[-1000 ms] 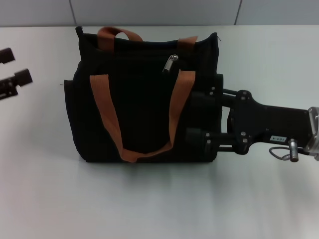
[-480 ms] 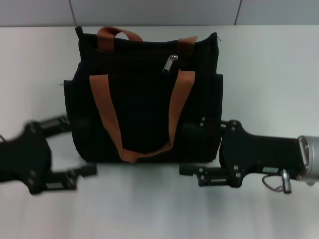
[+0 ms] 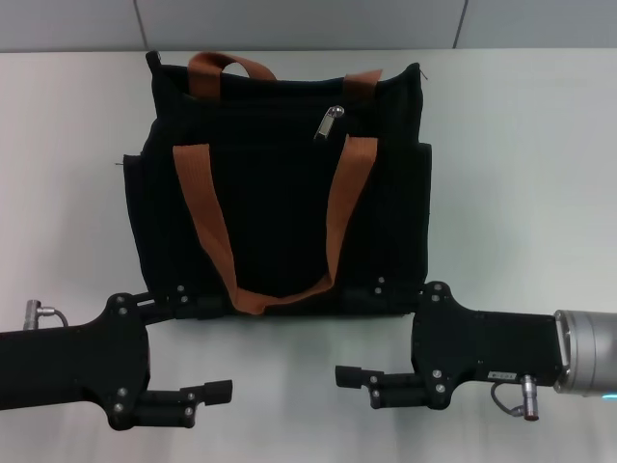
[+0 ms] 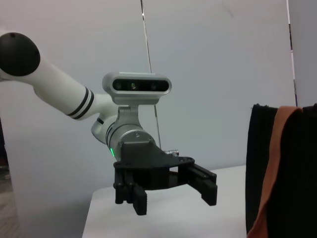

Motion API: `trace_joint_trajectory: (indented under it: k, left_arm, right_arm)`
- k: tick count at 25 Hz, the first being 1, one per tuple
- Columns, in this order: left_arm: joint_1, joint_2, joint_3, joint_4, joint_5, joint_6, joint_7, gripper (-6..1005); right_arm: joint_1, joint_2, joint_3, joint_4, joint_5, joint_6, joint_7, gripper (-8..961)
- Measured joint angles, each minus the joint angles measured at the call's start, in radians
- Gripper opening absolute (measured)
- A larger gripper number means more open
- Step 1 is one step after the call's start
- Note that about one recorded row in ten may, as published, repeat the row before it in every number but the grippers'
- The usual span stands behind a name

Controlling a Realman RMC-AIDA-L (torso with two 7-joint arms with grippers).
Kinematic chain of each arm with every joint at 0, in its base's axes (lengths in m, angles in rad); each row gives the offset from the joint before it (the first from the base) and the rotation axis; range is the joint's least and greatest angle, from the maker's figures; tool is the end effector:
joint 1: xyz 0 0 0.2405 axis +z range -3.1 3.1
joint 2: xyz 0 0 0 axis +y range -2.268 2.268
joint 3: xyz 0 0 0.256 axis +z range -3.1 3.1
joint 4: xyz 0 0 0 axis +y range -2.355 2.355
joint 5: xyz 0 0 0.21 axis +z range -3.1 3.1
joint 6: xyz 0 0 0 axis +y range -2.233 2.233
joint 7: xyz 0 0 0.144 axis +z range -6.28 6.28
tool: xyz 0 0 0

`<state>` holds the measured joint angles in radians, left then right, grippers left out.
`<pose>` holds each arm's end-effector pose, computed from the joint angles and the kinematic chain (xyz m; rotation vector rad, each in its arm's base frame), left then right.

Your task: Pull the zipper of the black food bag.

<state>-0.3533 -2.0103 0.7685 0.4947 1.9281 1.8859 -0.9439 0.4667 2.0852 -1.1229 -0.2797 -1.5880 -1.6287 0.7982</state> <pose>-0.2944 0.2338 0.0030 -2.8832 -0.2669 -0.9620 0.2539 0.2514 -0.0739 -2.8608 0.2181 1.0227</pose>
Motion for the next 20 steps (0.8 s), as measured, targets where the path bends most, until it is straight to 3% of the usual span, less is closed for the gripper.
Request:
trace_joint_trajectory:
  k: [20]
  left_arm:
    - [0.001, -0.01, 0.0, -0.002, 0.023, -0.024, 0.01, 830]
  right_arm:
    - [0.032, 0.005, -0.034, 0.013, -0.001, 0.034, -0.03, 786]
